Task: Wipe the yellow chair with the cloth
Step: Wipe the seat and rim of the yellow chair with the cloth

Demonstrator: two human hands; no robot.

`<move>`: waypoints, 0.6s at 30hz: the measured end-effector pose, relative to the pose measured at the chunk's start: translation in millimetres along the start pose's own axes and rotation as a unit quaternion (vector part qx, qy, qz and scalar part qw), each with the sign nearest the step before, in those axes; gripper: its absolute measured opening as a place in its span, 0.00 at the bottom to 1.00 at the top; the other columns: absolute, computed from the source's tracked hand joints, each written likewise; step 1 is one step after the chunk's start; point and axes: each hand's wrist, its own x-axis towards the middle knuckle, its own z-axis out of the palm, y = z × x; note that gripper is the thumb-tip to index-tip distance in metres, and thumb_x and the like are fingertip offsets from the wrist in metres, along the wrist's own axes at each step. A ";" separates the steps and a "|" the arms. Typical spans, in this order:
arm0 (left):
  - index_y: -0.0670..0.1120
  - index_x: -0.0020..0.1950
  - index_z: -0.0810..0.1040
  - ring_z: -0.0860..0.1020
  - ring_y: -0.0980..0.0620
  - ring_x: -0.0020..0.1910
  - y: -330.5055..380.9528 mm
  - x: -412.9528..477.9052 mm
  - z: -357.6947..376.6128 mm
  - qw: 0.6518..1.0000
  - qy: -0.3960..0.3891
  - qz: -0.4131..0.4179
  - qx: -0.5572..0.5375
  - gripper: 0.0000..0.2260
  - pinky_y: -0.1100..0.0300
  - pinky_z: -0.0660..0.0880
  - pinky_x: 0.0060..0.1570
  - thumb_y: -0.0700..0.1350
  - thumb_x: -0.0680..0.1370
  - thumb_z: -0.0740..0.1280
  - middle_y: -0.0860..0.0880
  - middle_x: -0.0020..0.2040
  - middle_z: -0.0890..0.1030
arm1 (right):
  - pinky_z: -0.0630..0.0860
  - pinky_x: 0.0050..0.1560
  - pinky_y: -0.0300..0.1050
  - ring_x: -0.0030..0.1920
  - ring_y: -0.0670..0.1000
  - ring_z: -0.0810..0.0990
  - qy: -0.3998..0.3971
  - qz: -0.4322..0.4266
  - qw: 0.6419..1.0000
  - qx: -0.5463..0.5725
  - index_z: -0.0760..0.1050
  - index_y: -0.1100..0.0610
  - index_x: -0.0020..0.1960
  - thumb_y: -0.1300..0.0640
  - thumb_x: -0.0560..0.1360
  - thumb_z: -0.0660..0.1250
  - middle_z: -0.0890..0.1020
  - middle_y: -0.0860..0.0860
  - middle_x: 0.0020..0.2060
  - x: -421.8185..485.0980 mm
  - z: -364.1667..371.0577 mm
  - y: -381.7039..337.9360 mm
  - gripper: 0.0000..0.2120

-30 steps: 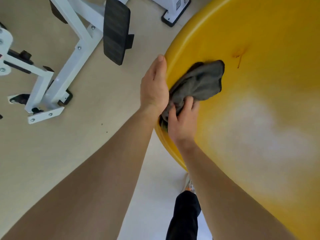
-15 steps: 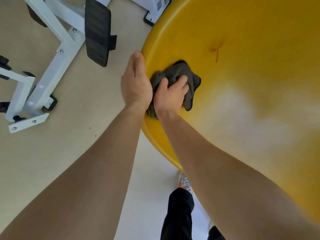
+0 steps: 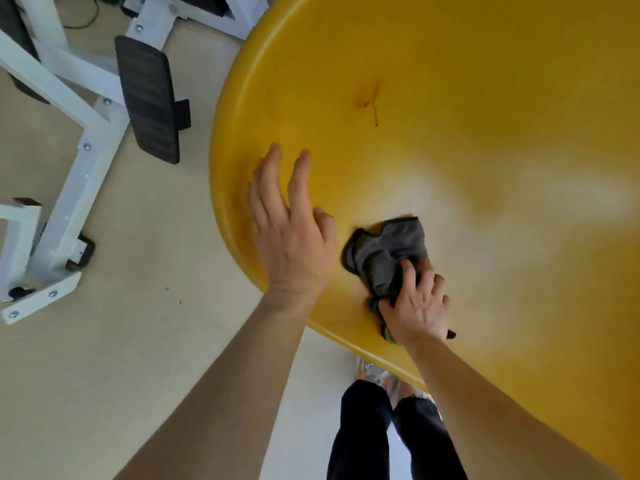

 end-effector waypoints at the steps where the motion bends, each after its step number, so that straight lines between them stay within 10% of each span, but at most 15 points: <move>1: 0.43 0.72 0.72 0.65 0.36 0.73 4.7 -7.3 9.3 0.998 -0.043 0.028 0.021 0.28 0.39 0.64 0.69 0.39 0.71 0.65 0.38 0.74 0.67 | 0.73 0.57 0.59 0.66 0.63 0.64 -0.009 -0.024 0.999 0.019 0.52 0.46 0.78 0.43 0.72 0.66 0.60 0.56 0.73 3.0 -2.4 -5.3 0.39; 8: 0.48 0.66 0.75 0.69 0.45 0.66 21.7 23.4 44.2 0.961 -0.263 -0.004 0.084 0.18 0.50 0.71 0.60 0.42 0.76 0.64 0.48 0.68 0.72 | 0.76 0.56 0.55 0.62 0.63 0.71 -0.076 -0.133 0.984 0.093 0.65 0.48 0.69 0.55 0.75 0.68 0.68 0.54 0.65 44.9 -44.9 -5.6 0.25; 14: 0.49 0.59 0.79 0.74 0.43 0.58 55.4 113.1 4.1 0.985 -0.128 0.104 0.048 0.16 0.48 0.73 0.51 0.41 0.73 0.64 0.47 0.60 0.77 | 0.74 0.58 0.59 0.58 0.64 0.74 0.256 -0.093 0.861 0.430 0.70 0.58 0.65 0.63 0.70 0.66 0.71 0.59 0.60 105.5 -191.6 -60.5 0.24; 18: 0.50 0.68 0.74 0.70 0.41 0.66 70.0 164.3 -13.8 0.977 -0.033 0.184 0.106 0.23 0.45 0.68 0.64 0.42 0.72 0.63 0.44 0.69 0.73 | 0.69 0.61 0.56 0.58 0.66 0.72 0.377 -0.086 0.841 0.378 0.72 0.57 0.68 0.54 0.72 0.68 0.72 0.64 0.64 148.9 -237.2 -111.0 0.25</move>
